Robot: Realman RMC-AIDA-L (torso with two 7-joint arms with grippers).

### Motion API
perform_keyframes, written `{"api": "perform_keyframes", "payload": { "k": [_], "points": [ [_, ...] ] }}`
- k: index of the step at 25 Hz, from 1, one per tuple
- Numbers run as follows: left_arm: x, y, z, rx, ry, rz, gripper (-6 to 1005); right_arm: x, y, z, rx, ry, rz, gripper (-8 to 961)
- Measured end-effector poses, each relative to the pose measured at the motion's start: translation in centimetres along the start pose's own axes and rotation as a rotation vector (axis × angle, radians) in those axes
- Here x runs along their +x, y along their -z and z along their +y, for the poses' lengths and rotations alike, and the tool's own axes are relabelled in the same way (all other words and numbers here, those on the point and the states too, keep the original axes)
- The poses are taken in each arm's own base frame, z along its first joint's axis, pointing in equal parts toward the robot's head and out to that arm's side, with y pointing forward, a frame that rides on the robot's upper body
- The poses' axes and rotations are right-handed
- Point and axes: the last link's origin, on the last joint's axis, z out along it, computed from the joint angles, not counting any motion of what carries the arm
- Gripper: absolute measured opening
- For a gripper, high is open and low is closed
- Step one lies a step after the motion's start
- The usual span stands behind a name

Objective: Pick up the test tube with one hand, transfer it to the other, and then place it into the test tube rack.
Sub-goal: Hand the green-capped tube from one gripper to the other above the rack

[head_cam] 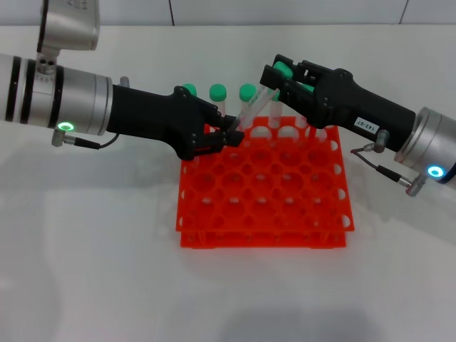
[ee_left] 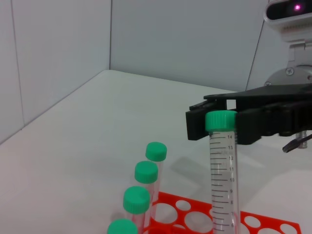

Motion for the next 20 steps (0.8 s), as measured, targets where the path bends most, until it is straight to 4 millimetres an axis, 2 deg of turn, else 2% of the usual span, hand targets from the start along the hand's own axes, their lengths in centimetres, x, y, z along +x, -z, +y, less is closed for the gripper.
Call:
{"api": "perform_keyframes", "payload": {
  "k": [1, 6, 9, 20],
  "points": [
    [0.0, 0.0, 0.0, -0.001, 0.000, -0.001, 364, 0.0, 0.0, 0.0, 0.001, 0.000, 0.001, 584],
    [-0.1, -0.2, 0.1, -0.005, -0.005, -0.008, 369, 0.0, 0.0, -0.1, 0.003, 0.001, 0.004, 350],
    [0.0, -0.2, 0.1, -0.005, 0.000, -0.008, 373, 0.0, 0.0, -0.1, 0.004, 0.001, 0.004, 252],
    [1.8, 0.2, 0.0, 0.018, 0.074, -0.051, 404, 0.0, 0.1, -0.2, 0.012, -0.005, 0.000, 250]
  ]
}}
